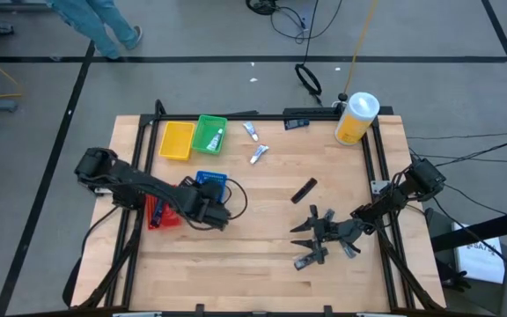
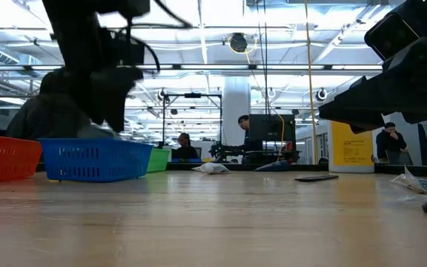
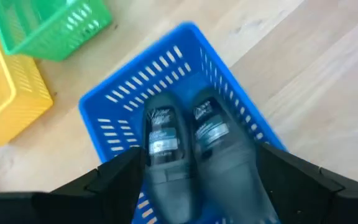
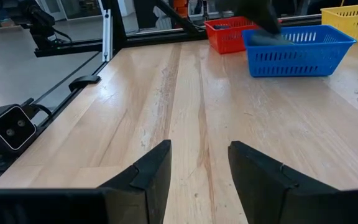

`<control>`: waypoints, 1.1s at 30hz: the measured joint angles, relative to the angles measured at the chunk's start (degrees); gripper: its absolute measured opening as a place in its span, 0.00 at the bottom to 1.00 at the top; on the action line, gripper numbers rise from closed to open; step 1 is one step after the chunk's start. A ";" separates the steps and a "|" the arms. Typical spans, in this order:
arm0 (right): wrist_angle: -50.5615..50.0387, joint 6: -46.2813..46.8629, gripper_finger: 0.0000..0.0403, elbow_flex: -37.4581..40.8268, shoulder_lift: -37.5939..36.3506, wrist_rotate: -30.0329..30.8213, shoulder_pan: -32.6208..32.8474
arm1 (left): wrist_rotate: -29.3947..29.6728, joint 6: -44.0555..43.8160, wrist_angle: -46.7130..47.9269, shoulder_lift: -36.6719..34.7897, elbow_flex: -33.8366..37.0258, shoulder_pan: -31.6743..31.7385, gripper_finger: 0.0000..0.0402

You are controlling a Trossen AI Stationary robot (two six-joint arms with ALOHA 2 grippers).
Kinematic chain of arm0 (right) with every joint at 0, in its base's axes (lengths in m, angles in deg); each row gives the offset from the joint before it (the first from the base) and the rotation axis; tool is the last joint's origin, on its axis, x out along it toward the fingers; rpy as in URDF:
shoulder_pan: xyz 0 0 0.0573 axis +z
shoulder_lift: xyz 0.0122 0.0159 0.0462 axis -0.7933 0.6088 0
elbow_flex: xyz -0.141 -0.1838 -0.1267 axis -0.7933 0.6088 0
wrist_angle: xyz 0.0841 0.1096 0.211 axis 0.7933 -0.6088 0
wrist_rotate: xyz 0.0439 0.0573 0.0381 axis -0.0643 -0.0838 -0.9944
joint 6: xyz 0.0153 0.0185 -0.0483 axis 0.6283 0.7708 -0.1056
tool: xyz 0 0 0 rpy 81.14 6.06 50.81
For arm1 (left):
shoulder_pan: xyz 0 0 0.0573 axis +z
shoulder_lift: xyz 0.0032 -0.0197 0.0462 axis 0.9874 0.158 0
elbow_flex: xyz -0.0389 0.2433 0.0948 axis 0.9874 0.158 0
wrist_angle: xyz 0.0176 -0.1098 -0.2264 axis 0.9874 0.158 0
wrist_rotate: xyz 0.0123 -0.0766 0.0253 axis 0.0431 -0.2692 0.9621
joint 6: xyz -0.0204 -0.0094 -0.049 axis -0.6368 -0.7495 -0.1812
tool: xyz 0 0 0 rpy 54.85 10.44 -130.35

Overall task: Pick & Place Travel size toiletries
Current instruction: Put the gray deodorant into the blue bin, then put the black comb into the yellow bin

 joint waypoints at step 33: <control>-75.11 32.13 0.37 0.04 -42.57 11.94 0.81 | 3.69 39.78 -82.45 -5.89 25.86 -8.45 0.34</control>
